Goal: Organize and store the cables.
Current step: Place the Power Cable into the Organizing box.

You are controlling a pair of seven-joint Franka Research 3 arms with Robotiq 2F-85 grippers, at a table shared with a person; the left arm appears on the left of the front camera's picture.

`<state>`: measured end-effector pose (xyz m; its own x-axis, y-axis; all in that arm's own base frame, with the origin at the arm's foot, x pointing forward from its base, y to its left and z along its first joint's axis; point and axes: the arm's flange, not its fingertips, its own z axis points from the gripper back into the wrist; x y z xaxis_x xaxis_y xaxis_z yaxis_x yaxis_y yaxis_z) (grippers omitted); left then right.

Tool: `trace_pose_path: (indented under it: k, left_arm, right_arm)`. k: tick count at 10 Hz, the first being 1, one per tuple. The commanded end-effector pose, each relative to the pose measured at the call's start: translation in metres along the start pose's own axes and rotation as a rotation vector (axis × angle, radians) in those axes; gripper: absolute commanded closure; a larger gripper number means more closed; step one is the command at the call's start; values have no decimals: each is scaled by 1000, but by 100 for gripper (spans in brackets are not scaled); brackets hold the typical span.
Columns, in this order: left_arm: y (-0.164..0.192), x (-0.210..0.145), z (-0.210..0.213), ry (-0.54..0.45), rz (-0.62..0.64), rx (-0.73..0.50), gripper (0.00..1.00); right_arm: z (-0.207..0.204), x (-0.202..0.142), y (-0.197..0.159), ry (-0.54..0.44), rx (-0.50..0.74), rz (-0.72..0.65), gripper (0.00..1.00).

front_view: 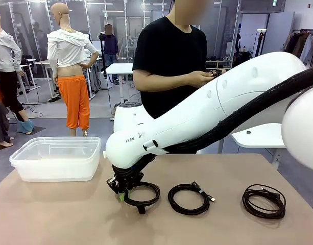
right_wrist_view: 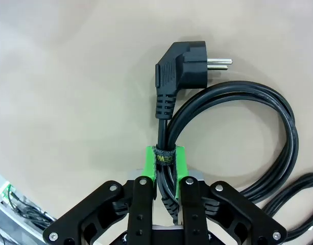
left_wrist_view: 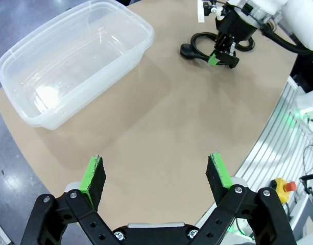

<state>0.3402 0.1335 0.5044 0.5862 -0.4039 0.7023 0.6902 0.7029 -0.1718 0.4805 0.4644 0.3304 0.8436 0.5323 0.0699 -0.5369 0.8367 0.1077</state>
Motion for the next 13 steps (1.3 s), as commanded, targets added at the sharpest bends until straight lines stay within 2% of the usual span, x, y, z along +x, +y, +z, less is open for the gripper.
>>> trace_pose_path:
  k: [1,2,3,4,5,6,8,9,11,13]
  left_arm:
    - [1,-1,2,-5,-14,-10,0]
    - [1,-1,2,-5,-14,-10,0]
    - [1,-1,2,-5,-14,-10,0]
    - [1,-1,2,-5,-14,-10,0]
    - [1,-1,2,-5,-14,-10,0]
    - [1,-1,2,-5,-14,-10,0]
    - [1,-1,2,-5,-14,-10,0]
    - [1,-1,2,-5,-14,-10,0]
    - [1,-1,2,-5,-14,-10,0]
    - [1,-1,2,-5,-14,-10,0]
  right_arm:
    - [17,-4,-4,-21,45,2,53]
    - [22,-8,-6,-27,60,6,47]
    - [29,-11,-10,-44,74,4,18]
    - [45,-17,-24,-83,91,-18,12]
    - [67,-26,-42,-147,122,-21,0]
    - [86,-41,-68,-171,166,20,0]
    - [116,-79,-125,-235,258,221,4]
    - [126,-99,-151,-299,286,265,0]
    - [137,-146,-198,-360,234,291,0]
    - [144,-197,-251,-491,271,312,0]
